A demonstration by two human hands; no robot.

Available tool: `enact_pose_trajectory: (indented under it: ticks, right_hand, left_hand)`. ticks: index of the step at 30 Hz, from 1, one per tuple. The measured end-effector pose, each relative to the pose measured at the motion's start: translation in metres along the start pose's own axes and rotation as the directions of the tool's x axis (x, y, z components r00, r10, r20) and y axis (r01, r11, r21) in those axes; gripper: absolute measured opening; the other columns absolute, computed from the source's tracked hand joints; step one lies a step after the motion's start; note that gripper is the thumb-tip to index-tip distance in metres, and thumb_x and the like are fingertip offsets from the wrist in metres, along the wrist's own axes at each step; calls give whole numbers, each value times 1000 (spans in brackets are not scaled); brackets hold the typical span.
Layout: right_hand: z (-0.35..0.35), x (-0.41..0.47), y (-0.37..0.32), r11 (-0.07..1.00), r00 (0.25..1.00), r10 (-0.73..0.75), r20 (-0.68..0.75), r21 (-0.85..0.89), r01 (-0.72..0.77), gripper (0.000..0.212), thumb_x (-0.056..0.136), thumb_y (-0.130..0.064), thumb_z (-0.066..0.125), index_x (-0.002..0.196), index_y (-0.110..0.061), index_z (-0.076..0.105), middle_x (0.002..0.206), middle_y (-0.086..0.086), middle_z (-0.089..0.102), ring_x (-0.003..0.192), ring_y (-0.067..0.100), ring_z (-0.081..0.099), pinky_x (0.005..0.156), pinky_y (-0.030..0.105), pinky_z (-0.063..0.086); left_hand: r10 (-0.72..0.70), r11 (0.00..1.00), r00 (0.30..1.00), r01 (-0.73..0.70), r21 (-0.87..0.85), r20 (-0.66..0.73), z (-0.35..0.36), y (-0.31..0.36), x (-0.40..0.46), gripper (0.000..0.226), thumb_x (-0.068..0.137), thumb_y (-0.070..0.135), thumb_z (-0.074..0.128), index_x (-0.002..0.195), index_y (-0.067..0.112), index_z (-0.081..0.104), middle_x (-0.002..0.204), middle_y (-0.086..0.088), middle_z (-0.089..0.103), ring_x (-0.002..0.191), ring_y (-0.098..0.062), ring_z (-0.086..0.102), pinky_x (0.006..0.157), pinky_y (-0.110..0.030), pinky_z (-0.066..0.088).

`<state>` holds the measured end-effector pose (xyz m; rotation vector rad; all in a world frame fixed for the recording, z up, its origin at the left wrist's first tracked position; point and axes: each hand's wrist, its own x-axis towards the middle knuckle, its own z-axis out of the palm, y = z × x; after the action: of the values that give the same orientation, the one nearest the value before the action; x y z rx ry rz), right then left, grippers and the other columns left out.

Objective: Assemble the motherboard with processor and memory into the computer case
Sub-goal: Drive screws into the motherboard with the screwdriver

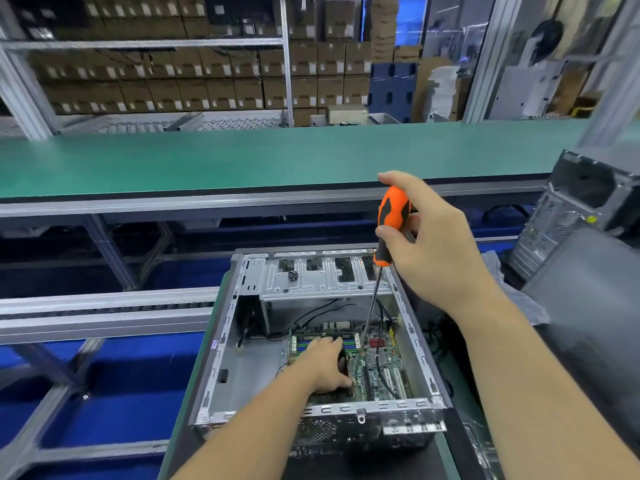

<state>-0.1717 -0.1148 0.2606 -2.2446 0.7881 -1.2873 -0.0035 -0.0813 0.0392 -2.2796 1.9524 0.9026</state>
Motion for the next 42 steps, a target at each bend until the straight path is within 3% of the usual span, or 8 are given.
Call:
enact_pose_trajectory:
  ticks: [8,17,21,27,30,34,39,42]
  right_hand:
    - [4,-11,7,996,998,65,-7,68,-64,61,89,3,67,137,-32,53,92,-4,58,87,28,65,74,42,61]
    - [14,-14,17,995,996,88,32,41,-89,58,90,0,67,139,-27,53,99,-9,57,94,23,63,86,46,56]
    - [13,-14,21,997,997,80,8,20,-80,56,90,-1,68,138,-26,54,94,-15,56,88,22,62,85,42,56]
    - [10,-10,25,995,995,102,-6,-8,-103,56,89,-1,69,136,-27,54,94,-8,59,81,17,59,66,8,43]
    - [9,-10,24,995,995,100,6,-26,-100,57,89,0,69,138,-25,54,90,-12,57,84,20,60,67,7,42]
    - [7,-8,22,994,994,105,-15,30,-104,57,89,3,68,137,-26,55,94,4,60,84,25,63,60,5,45]
    - [10,-10,24,992,992,122,27,20,-122,57,90,0,68,138,-27,54,90,-12,55,87,20,63,70,16,53]
    - [8,-11,26,993,993,119,19,23,-120,57,90,1,68,138,-27,54,90,-9,57,88,24,65,67,13,50]
  left_hand:
    - [-3,1000,998,2,-11,-62,9,-5,1,96,89,47,68,159,14,12,166,-4,12,153,-27,8,123,-44,14]
    - [-18,1000,996,16,-13,-87,4,-3,-2,95,83,48,75,157,19,24,159,-2,32,146,-28,28,118,-46,28]
    - [-30,1000,996,29,-12,-81,2,-2,-1,94,82,48,77,156,20,26,156,-1,38,143,-28,32,116,-46,32]
    - [-42,999,997,42,0,-66,1,-2,-2,92,81,49,77,155,22,28,156,-1,38,144,-28,31,115,-46,34]
    - [-43,999,997,44,7,-71,1,-1,-2,90,81,49,77,154,21,32,154,-1,40,142,-28,34,114,-46,35]
    - [-44,999,997,45,15,-69,0,0,-4,91,82,49,76,155,22,28,157,-1,37,144,-28,32,115,-46,33]
    - [-46,999,997,47,12,-63,-1,1,-6,94,84,48,75,157,23,23,160,0,32,146,-26,28,118,-45,30]
    - [-48,999,997,49,6,-62,-1,2,-6,93,83,48,75,157,22,24,158,0,34,145,-27,30,116,-46,32]
